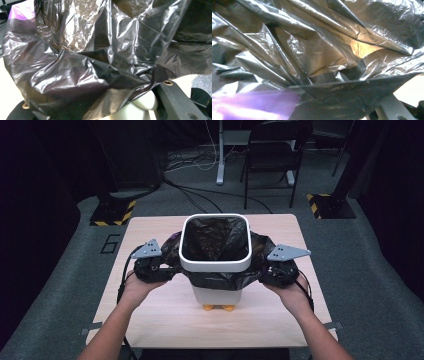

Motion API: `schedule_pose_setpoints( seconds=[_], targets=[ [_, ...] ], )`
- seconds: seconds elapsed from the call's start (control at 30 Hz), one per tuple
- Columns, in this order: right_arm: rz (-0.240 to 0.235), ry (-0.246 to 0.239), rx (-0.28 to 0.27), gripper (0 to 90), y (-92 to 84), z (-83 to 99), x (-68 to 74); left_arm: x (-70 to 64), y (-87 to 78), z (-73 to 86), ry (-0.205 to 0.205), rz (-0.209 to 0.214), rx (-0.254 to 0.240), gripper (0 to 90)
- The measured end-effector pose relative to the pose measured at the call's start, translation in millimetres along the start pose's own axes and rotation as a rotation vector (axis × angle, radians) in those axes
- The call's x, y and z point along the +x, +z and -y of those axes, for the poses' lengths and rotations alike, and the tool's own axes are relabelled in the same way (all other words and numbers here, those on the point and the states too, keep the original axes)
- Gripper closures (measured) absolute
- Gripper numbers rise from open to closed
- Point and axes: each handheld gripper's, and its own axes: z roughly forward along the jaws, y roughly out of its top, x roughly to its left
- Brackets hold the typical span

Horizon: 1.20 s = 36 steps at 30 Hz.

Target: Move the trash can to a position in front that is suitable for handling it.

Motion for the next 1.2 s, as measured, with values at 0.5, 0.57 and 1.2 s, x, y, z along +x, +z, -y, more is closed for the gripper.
schedule_pose_setpoints(
  seconds=[0.5, 0.57, 1.2],
  targets=[
    [-0.003, -0.015, -0.006, 60.8, -9.1, 8.0, 14.2, -16.3, -6.0, 10.0, 0.013, -0.001, 0.008, 59.2],
    [-0.002, -0.012, -0.013, 60.8, -10.0, 11.0, 15.1, -19.0, -5.5, 11.7, 0.018, -0.004, 0.011, 59.2],
    [-0.042, 0.038, -0.015, 59.5, -10.3, 24.7, 9.4, -18.2, -1.6, 19.3, -0.031, 0.039, -0.008, 57.9]
  ],
)
